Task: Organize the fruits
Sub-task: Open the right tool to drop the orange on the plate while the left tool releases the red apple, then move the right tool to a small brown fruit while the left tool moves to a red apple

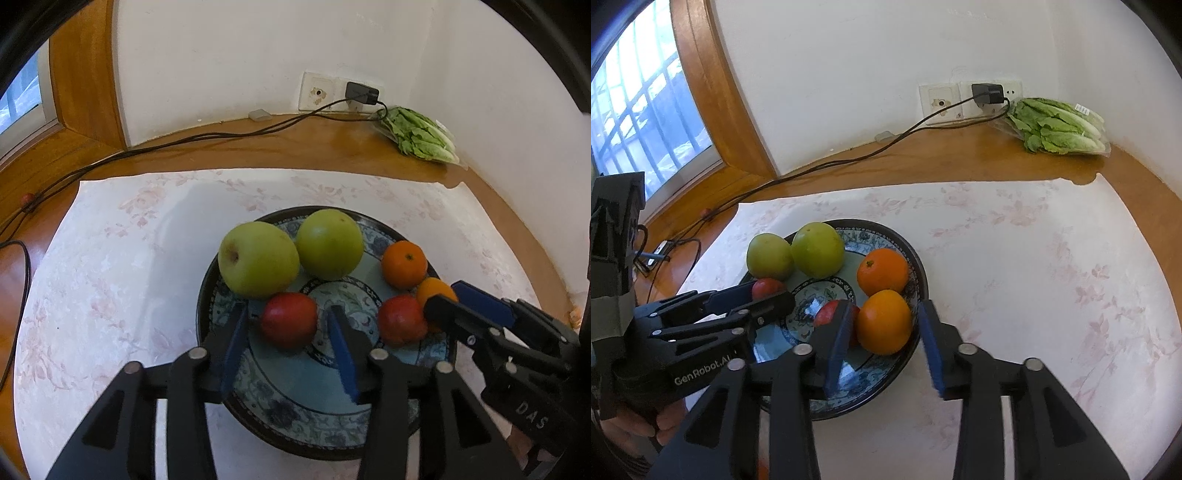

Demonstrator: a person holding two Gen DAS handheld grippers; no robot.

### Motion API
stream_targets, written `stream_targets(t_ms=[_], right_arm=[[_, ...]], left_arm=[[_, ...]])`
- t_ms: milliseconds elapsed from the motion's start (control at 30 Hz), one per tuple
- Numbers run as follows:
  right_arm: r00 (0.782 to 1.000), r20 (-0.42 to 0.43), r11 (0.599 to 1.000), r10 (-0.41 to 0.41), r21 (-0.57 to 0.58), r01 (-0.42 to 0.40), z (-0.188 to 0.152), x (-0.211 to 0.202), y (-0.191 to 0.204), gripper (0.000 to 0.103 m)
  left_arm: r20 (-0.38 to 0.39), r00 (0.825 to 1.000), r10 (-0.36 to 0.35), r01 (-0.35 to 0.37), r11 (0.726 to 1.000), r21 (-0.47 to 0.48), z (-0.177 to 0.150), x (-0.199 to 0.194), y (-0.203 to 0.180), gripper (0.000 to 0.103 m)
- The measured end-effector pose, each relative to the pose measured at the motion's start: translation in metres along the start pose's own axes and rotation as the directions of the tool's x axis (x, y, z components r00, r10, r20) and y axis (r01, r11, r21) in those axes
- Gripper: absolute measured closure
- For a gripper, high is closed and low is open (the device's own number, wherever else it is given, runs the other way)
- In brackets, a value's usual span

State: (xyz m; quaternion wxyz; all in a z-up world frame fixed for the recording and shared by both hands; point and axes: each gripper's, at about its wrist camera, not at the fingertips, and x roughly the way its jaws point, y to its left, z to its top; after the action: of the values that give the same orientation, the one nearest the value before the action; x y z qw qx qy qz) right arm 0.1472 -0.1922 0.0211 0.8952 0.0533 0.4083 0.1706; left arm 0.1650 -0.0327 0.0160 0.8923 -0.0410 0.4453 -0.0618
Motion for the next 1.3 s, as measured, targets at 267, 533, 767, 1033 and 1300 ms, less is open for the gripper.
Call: stream_targets(t_ms=[267, 533, 767, 1033, 1300], right_arm=[[1.000, 0.008, 1.000, 0.012, 0.014, -0.012, -0.001, -0.009, 0.003, 0.051], [1.000, 0.011, 1.000, 0.016, 0.014, -0.016, -0.003, -0.019, 0.004, 0.051], [1.000, -0.010, 1.000, 0.001, 0.004, -0.001, -0.011, -0.030, 0.006, 0.051], [0.999, -0.036, 1.000, 0.013, 0.011, -0.012, -0.022, -0.044, 0.008, 0.051], [0.998, -0.059, 1.000, 0.025, 0.007, -0.024, -0.038, -0.058, 0.012, 0.051]], left_arm=[[-0.025, 1.000, -0.009, 0.008, 1.000, -0.003, -0.005, -0.010, -0.003, 0.047], [-0.009, 1.000, 0.006, -0.006, 1.000, -0.005, -0.008, -0.031, -0.006, 0.040], [-0.013, 1.000, 0.010, -0.010, 1.000, -0.007, -0.015, -0.043, -0.011, 0.040], [-0.026, 1.000, 0.010, -0.011, 1.000, -0.029, -0.026, -0.056, -0.008, 0.040], [-0.037, 0.999, -0.007, 0.006, 0.999, -0.045, -0.041, -0.069, -0.005, 0.038]])
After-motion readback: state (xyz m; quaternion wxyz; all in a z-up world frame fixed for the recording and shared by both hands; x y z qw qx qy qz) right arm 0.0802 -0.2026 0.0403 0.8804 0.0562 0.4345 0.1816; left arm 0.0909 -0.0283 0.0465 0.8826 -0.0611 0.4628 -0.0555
